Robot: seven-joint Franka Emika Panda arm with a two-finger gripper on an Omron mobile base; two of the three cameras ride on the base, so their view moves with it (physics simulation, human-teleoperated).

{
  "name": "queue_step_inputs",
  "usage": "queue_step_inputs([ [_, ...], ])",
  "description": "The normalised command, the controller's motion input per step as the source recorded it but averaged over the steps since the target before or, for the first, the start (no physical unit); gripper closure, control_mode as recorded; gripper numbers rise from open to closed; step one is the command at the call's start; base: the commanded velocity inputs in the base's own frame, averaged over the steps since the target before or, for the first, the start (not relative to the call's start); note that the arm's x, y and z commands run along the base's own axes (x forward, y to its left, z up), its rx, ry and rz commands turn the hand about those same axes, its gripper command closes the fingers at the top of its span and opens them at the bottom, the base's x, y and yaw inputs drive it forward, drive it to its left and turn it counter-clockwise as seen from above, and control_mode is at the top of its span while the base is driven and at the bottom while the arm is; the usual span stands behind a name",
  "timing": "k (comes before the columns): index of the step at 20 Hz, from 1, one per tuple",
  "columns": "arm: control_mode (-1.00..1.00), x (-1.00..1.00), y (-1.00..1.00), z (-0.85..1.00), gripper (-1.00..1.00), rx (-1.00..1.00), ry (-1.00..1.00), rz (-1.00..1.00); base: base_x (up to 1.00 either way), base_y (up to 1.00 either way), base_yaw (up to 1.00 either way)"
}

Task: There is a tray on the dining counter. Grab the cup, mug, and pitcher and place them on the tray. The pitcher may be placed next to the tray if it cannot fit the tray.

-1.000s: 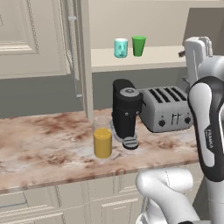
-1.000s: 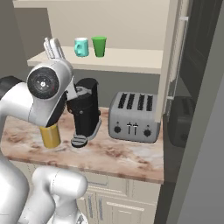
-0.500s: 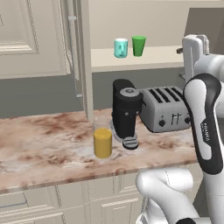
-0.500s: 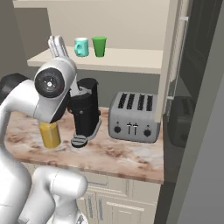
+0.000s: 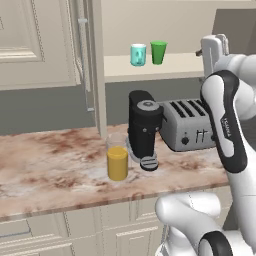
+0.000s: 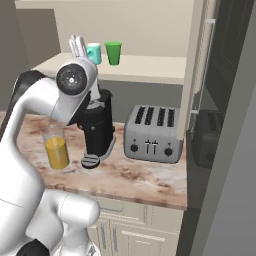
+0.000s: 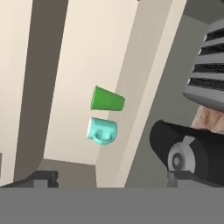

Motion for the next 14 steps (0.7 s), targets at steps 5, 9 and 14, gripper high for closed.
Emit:
queue_step_inputs([
  [5, -1.00, 0.27, -0.08, 0.11, -1.00, 0.00, 0.02, 0.00, 0.00, 0.00, 0.00],
  [9, -1.00, 0.27, 0.00, 0.00, -1.00, 0.00, 0.00, 0.00, 0.00, 0.00, 0.00],
  [14, -1.00, 0.29, 0.00, 0.00, -1.00, 0.01, 0.00, 0.00, 0.00, 0.00, 0.00],
])
